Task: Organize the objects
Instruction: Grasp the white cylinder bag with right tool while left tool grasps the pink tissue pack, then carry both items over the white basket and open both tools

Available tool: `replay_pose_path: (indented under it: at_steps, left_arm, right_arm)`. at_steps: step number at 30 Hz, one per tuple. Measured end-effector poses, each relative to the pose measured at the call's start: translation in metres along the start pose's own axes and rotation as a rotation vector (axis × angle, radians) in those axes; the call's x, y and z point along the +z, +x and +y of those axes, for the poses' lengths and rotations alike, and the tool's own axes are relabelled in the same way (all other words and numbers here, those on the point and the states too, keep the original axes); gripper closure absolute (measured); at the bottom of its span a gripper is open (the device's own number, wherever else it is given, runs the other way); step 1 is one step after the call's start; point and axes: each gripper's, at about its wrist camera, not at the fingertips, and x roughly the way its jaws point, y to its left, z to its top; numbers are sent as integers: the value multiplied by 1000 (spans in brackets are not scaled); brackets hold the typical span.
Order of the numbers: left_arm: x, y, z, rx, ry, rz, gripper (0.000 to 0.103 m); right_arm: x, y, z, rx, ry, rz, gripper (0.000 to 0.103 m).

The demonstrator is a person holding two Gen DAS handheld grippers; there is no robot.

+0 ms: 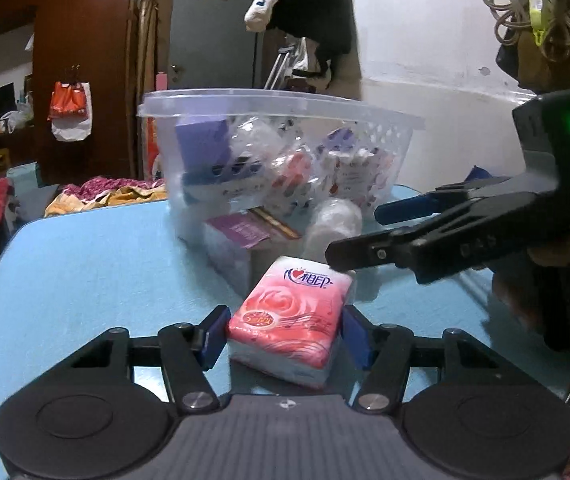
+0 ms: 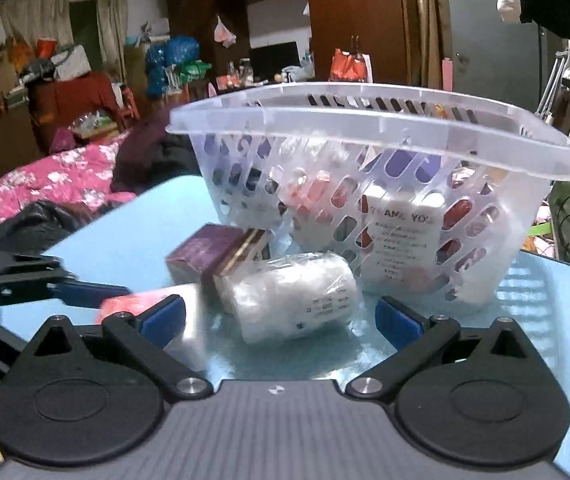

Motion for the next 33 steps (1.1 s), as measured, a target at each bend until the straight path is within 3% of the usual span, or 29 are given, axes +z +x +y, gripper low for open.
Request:
replay_pose_path:
  at_steps: [5, 6, 8, 9, 19, 27, 33]
  left_arm:
    - [2, 3, 8, -30, -28, 2, 39]
    - [3, 5, 8, -38, -30, 3, 39]
    - [3, 6, 8, -43, -33, -1, 39]
    - [2, 5, 9, -48, -35, -6, 39]
    - [0, 1, 10, -50, -42, -40, 39]
    - [-3, -8, 6, -17, -13, -97, 39]
    - [-5, -28, 6, -16, -41, -216, 39]
  right_arm:
    - [2, 11, -5, 9, 2, 24, 2]
    - [1, 11, -7, 10, 5, 24, 5]
    - [-1, 11, -11, 15, 24, 34, 23]
    - [-2, 10, -12, 12, 30, 33, 25]
    - [-16, -30, -15, -12, 52, -73, 25]
    - [-31, -62, -35, -2, 161, -230, 25]
    - [-31, -75, -33, 20, 152, -285, 25]
